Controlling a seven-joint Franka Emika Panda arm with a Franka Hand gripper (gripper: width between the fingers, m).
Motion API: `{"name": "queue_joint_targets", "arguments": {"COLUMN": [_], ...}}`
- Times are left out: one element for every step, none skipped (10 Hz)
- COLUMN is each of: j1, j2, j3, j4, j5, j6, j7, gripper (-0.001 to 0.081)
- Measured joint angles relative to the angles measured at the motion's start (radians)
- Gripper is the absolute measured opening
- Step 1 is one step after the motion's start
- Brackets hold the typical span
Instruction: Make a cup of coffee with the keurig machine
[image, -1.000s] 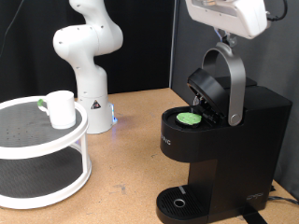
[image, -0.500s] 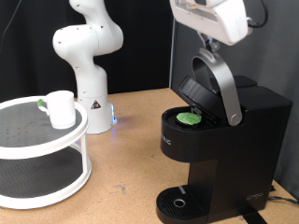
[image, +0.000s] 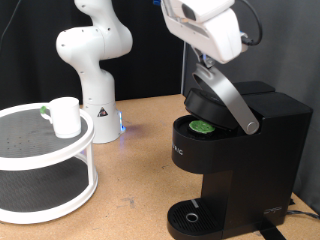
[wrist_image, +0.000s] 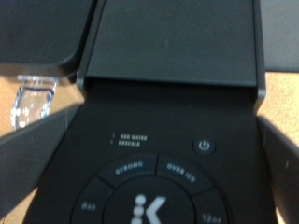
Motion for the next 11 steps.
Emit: {"name": "queue_joint_targets", "arguments": {"j1": [-0.005, -0.012, -0.017, -0.022, -0.024, -0.025, -0.026, -0.026, -0.026, -0.026, -0.026], "j2": [0.002, 0.005, 0.006, 0.007, 0.008, 0.008, 0.009, 0.01, 0.01, 0.011, 0.012], "j3": [-0.007, -0.012, -0.016, -0.018, -0.018, -0.019, -0.019, -0.019, -0.02, -0.021, -0.022], "j4": [-0.008, -0.017, -0.026, -0.037, -0.053, -0.073, -0.093, -0.113, -0.13, -0.145, -0.156], "j5": [-0.007, -0.011, -0.017, -0.026, -0.035, -0.045, -0.049, -0.052, -0.053, -0.053, -0.053], "j6": [0.0, 0.001, 0.004, 0.009, 0.016, 0.032, 0.05, 0.071, 0.088, 0.105, 0.118], "j7": [-0.013, -0.026, -0.037, -0.047, -0.055, -0.063, -0.071, -0.08, -0.088, -0.096, -0.104], "gripper": [0.0001, 0.0001, 0.0001, 0.0001, 0.0001, 0.0001, 0.0001, 0.0001, 0.0001, 0.0001, 0.0001]}}
